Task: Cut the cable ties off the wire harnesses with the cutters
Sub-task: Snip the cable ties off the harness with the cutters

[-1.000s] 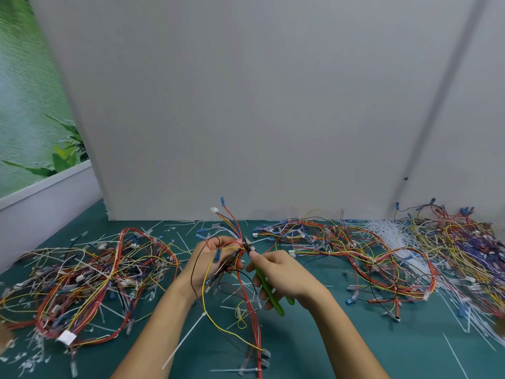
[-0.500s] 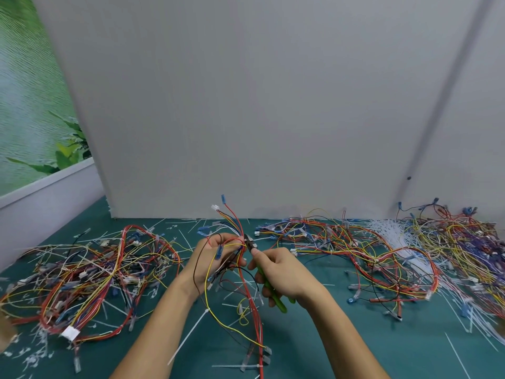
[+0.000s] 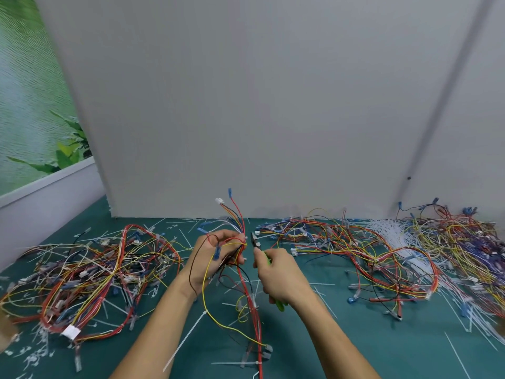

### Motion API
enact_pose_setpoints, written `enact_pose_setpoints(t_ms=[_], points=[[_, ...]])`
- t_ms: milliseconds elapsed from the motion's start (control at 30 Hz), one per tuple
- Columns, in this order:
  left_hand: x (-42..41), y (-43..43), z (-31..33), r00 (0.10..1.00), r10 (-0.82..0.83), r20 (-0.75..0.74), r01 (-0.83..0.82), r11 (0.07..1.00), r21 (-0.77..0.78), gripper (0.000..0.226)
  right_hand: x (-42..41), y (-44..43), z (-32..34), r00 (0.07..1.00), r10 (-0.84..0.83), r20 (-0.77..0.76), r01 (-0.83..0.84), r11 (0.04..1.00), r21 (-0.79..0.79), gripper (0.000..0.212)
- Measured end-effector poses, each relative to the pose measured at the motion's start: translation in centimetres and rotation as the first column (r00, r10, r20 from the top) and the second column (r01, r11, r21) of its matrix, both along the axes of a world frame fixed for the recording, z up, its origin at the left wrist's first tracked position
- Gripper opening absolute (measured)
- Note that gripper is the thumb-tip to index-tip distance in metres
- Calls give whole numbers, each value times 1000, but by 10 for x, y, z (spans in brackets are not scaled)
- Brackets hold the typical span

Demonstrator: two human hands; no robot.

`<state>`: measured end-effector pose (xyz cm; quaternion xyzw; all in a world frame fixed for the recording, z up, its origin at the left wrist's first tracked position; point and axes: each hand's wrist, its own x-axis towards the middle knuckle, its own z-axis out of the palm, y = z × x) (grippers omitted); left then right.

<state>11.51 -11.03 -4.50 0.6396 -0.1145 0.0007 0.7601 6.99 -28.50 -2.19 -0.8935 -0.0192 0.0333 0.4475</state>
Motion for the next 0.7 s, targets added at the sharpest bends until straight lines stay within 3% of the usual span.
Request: enact_pose_setpoints(t_ms=[67, 167, 300, 500, 700], points=[[-2, -1, 6, 999, -8, 41, 9, 1000, -25, 17, 3, -6, -1, 999, -12, -35, 13, 1000, 22, 51], [-5, 1, 14, 998, -35, 51, 40, 996, -84, 19, 4, -14, 2, 994, 44, -102, -24, 981, 192, 47], [-7, 5, 15, 997, -59, 54, 63, 995, -75, 20, 1, -19, 17, 985, 156, -77, -117, 921, 371, 46], [-2, 6, 10, 998, -10, 65, 12, 999, -30, 13, -7, -15, 25, 960, 271, -68, -232, 909, 346, 45], [1, 7, 5, 998, -9, 63, 9, 1000, -2, 37, -7, -15, 25, 960, 271, -68, -236, 917, 323, 45]])
